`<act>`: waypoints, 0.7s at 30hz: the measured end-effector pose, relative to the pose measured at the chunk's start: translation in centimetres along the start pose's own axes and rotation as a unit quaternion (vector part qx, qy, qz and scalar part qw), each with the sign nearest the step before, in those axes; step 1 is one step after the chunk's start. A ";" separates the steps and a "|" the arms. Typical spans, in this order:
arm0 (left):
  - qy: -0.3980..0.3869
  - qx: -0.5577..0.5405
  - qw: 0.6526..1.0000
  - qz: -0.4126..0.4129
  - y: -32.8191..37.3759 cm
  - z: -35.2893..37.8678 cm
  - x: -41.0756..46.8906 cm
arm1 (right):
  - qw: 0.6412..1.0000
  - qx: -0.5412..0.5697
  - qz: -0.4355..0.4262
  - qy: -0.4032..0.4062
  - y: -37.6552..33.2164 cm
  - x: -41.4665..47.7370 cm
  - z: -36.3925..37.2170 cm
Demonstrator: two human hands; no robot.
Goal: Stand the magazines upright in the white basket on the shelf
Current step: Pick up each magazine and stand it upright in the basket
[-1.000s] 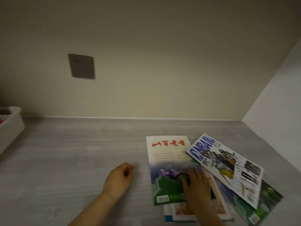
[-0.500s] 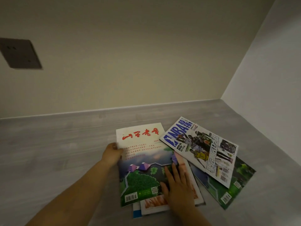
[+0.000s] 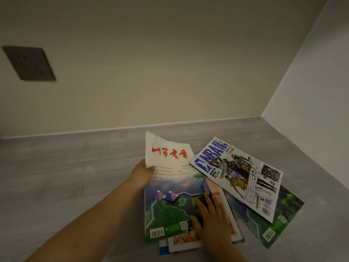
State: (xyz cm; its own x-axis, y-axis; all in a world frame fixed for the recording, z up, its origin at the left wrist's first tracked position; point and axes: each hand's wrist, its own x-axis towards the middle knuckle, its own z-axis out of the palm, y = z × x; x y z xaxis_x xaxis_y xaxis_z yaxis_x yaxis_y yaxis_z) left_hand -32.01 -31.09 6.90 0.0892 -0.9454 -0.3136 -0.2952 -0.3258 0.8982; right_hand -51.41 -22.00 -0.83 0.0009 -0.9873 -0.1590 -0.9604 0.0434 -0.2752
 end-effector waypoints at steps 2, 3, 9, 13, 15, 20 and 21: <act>0.017 -0.016 0.999 0.035 0.4 -0.5 -1.1 | 0.996 0.084 0.023 0.007 -0.7 0.2 0.0; 0.025 -0.035 0.998 0.047 0.5 -1.0 -1.7 | 0.990 0.134 0.042 0.020 -1.3 0.2 -0.2; 0.076 -0.141 0.980 0.119 1.6 -8.0 -6.2 | 0.884 0.463 0.058 0.009 -6.8 2.4 -2.9; 0.113 -0.122 0.971 0.170 1.6 -14.7 -8.8 | 0.828 0.555 0.027 -0.068 -12.6 3.7 -5.0; 0.144 -0.106 0.968 0.176 1.2 -18.2 -10.1 | 0.839 0.539 -0.022 -0.070 -15.9 4.4 -5.5; 0.271 -0.041 0.946 0.171 -0.7 -26.9 -12.8 | 0.871 0.474 -0.109 -0.075 -26.4 5.6 -5.9; 0.302 -0.016 0.939 0.163 -1.1 -28.8 -13.2 | 0.872 0.468 -0.126 -0.068 -28.7 5.9 -5.8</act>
State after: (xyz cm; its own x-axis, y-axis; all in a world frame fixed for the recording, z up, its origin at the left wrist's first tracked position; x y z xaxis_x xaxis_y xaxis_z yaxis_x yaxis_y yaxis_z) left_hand -5.50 -18.61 18.92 0.5242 -0.8270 0.2033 -0.3731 -0.0084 0.9277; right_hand -25.45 -29.95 11.66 0.2724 -0.9593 -0.0750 -0.2773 -0.0036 -0.9608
